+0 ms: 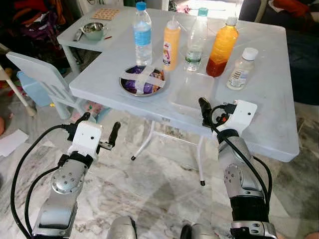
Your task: Restocking fridge
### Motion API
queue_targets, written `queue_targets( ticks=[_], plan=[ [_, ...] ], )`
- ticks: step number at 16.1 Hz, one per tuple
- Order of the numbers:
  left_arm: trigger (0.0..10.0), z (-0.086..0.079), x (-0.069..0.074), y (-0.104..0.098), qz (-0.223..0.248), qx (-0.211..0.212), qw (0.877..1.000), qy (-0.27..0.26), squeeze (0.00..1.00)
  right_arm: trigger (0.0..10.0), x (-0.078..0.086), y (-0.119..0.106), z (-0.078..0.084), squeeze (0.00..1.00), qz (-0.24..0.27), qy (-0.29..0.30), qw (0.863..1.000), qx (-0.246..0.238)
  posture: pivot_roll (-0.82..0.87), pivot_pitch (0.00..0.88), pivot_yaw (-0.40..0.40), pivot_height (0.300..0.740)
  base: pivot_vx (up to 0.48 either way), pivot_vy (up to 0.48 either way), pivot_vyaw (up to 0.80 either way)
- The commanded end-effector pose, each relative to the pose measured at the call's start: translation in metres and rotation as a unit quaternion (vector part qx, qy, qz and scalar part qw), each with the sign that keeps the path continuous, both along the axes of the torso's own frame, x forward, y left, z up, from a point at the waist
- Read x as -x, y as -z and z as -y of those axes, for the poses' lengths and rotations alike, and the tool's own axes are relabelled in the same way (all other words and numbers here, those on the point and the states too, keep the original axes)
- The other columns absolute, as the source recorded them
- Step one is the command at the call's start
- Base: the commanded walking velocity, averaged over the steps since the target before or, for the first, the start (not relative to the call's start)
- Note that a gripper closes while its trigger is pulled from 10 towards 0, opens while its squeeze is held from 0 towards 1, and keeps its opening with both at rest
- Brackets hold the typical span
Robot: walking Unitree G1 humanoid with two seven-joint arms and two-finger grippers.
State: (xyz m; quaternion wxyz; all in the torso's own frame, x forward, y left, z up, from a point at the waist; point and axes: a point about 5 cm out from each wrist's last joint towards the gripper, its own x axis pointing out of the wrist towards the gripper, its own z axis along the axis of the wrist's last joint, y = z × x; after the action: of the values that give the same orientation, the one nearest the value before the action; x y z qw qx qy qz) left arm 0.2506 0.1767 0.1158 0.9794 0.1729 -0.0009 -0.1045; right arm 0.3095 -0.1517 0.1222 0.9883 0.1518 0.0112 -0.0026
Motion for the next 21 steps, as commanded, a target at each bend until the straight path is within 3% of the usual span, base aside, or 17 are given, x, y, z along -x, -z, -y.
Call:
queue_targets(
  ticks=[1,8,9,10,11,12,13,14,16,18,19,21],
  plan=[
    [10.0,0.001,0.002,-0.003,0.000,-0.009,1.000,0.014,0.00,10.0,-0.004,-0.002,-0.005,0.00,0.005,-0.012,1.000,-0.009,0.20,0.101,0.048,0.740,0.000,0.000,0.00],
    [10.0,0.001,0.009,-0.004,-0.001,-0.019,1.000,0.021,0.00,10.0,-0.027,-0.008,-0.024,0.00,-0.011,-0.074,0.995,-0.066,0.23,0.112,0.046,0.740,0.000,0.000,0.00],
    [10.0,0.001,0.009,-0.005,-0.001,-0.018,1.000,0.021,0.00,9.2,-0.028,-0.008,-0.025,0.00,-0.011,-0.074,0.995,-0.064,0.23,0.112,0.046,0.740,0.000,0.000,0.00],
    [10.0,0.002,0.008,-0.005,-0.001,-0.019,1.000,0.022,0.00,2.0,-0.029,-0.006,-0.027,0.00,-0.020,-0.076,0.995,-0.062,0.23,0.112,0.046,0.740,0.000,0.000,0.00],
    [10.0,0.002,0.008,-0.005,-0.001,-0.019,1.000,0.023,0.00,1.6,-0.028,-0.005,-0.027,0.00,-0.023,-0.076,0.995,-0.065,0.23,0.114,0.043,0.740,0.000,0.000,0.00],
    [10.0,0.002,0.008,-0.006,0.000,-0.018,1.000,0.024,0.00,0.0,-0.027,-0.004,-0.028,0.00,-0.028,-0.074,0.994,-0.072,0.23,0.115,0.043,0.740,0.000,0.000,0.00],
    [10.0,0.002,0.009,-0.006,0.000,-0.018,1.000,0.024,0.00,0.2,-0.027,-0.003,-0.028,0.00,-0.029,-0.072,0.994,-0.074,0.23,0.115,0.043,0.740,0.000,0.000,0.00],
    [10.0,0.003,0.008,-0.006,0.000,-0.018,1.000,0.024,0.00,6.5,-0.026,-0.003,-0.028,0.00,-0.029,-0.071,0.994,-0.076,0.23,0.116,0.042,0.740,0.000,0.000,0.00],
    [10.0,0.003,0.008,-0.007,0.000,-0.017,1.000,0.025,0.00,6.2,-0.026,-0.002,-0.028,0.00,-0.032,-0.067,0.994,-0.084,0.23,0.115,0.040,0.740,0.000,0.000,0.00],
    [10.0,0.004,0.008,-0.007,0.000,-0.017,1.000,0.025,0.00,3.0,-0.028,0.001,-0.028,0.00,-0.042,-0.061,0.991,-0.111,0.23,0.114,0.039,0.740,0.000,0.000,0.00],
    [10.0,0.004,0.008,-0.006,0.000,-0.016,1.000,0.025,0.00,0.0,-0.029,0.001,-0.028,0.00,-0.044,-0.060,0.990,-0.119,0.23,0.114,0.039,0.740,0.000,0.000,0.00],
    [10.0,0.007,0.008,-0.006,0.000,-0.015,0.999,0.028,0.00,0.0,-0.034,0.001,-0.026,0.00,-0.059,-0.056,0.987,-0.140,0.23,0.109,0.037,0.740,0.000,0.000,0.00]
  ],
)
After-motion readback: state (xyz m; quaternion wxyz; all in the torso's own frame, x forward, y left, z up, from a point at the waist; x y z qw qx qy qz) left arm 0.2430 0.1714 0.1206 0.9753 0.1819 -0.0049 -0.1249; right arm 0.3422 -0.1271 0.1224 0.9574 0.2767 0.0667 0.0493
